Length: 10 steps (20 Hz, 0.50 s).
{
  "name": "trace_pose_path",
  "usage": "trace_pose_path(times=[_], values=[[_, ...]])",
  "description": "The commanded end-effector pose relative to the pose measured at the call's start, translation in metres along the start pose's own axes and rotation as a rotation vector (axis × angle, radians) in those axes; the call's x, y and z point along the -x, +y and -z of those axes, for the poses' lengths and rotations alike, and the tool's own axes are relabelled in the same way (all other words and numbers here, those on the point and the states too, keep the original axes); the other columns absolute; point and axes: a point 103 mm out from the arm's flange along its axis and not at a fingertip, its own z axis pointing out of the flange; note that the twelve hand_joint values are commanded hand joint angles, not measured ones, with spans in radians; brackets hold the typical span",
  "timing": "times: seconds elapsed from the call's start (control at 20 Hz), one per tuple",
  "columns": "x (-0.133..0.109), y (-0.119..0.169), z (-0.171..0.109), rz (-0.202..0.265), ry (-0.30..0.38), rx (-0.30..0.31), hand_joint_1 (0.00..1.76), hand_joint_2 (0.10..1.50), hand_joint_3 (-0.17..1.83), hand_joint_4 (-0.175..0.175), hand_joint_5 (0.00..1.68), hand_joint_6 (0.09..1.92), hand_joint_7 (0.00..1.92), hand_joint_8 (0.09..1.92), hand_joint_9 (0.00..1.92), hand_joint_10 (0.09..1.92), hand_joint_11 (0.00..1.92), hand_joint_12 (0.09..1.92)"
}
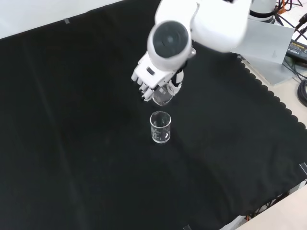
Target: Pour the water from the handheld beaker into the one on the table.
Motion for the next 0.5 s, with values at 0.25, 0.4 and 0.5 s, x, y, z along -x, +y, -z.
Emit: trace_pose_path(times=[0.25, 0.4, 0.5], values=[[0.041, 0.003, -0.023, 0.048, 0.25, 0.062, 1.11, 0.61, 1.01, 0.013, 1.04, 1.25, 1.38, 1.09, 1.24, 1.11, 1.11, 0.94], [0.048, 0.005, -0.031, 0.051, 0.294, 0.081, 1.11, 0.61, 1.01, 0.013, 1.04, 1.25, 1.38, 1.09, 1.24, 1.11, 1.11, 0.94], [0.051, 0.008, -0.037, 0.054, 0.324, 0.085, 1.11, 0.61, 1.01, 0.013, 1.04, 1.25, 1.39, 1.09, 1.24, 1.11, 1.1, 0.94]])
